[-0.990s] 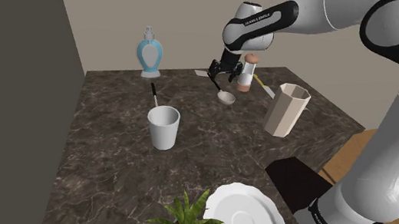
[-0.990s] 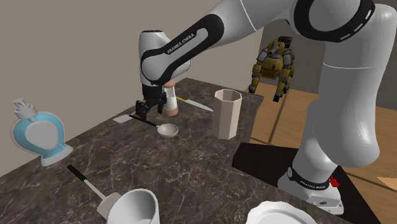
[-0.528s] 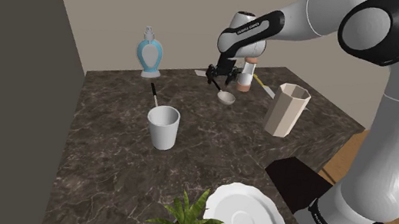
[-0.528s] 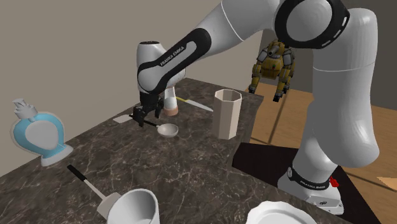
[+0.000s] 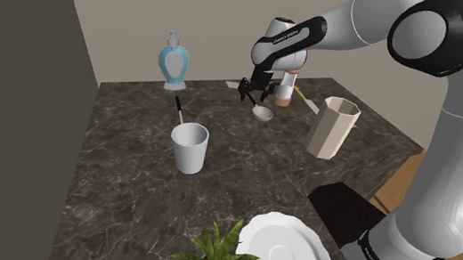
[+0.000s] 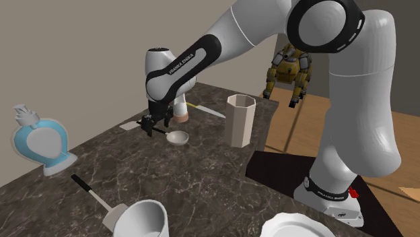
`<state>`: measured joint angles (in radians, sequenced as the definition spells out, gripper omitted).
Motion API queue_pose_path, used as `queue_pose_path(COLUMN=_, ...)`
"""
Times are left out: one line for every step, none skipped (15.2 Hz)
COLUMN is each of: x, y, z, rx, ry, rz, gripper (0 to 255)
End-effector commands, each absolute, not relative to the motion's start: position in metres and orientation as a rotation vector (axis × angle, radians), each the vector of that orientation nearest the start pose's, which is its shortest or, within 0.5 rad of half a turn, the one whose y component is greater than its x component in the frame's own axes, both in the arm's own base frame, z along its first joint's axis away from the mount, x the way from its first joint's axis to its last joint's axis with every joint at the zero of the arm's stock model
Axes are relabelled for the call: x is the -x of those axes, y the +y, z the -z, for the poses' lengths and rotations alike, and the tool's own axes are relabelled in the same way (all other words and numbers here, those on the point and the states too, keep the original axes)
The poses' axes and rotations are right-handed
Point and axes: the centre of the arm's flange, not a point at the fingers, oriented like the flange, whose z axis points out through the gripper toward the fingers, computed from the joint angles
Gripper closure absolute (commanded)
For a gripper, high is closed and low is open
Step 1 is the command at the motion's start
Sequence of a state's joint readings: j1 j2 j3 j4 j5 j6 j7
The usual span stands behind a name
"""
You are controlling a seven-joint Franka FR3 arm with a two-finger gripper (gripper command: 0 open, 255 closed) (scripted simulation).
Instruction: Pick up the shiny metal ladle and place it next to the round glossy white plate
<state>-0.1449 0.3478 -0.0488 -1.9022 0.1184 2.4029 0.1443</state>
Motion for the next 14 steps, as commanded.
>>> queue_pose_path(x=-0.628, y=-0.12, z=-0.333, rx=3.0, ry=0.632, rz=0.239, gripper=0)
queue_pose_path(x=-0.628, y=-0.12, z=-0.333, rx=3.0, ry=0.632, rz=0.239, gripper=0)
queue_pose_path(x=-0.628, y=-0.12, z=-0.333, rx=3.0, ry=0.632, rz=0.239, gripper=255)
queue_pose_path(x=-0.628, y=-0.12, z=-0.333, rx=3.0, ry=0.632, rz=0.239, gripper=255)
queue_pose_path(x=-0.628, y=-0.12, z=-0.333, rx=3.0, ry=0.632, rz=0.239, gripper=255)
queue_pose_path(x=-0.628, y=-0.12, z=-0.333, rx=3.0, ry=0.632, rz=0.239, gripper=255)
queue_pose_path(x=-0.628, y=-0.12, z=-0.333, rx=3.0, ry=0.632, rz=0.239, gripper=255)
queue_pose_path(x=-0.628, y=-0.12, z=-0.333, rx=3.0, ry=0.632, rz=0.239, gripper=255)
queue_pose_path(x=-0.628, y=-0.12, z=-0.333, rx=3.0, ry=0.632, rz=0.239, gripper=255)
queue_pose_path(x=-0.628, y=-0.12, z=-0.333, rx=3.0, ry=0.632, rz=0.239, gripper=255)
queue_pose_path(x=-0.628, y=-0.12, z=-0.333, rx=3.0, ry=0.632, rz=0.239, gripper=255)
queue_pose_path(x=-0.628, y=-0.12, z=-0.333, rx=3.0, ry=0.632, rz=0.239, gripper=255)
queue_pose_path(x=-0.628, y=-0.12, z=-0.338, rx=3.0, ry=0.632, rz=0.239, gripper=255)
queue_pose_path(x=-0.628, y=-0.12, z=-0.343, rx=3.0, ry=0.632, rz=0.239, gripper=255)
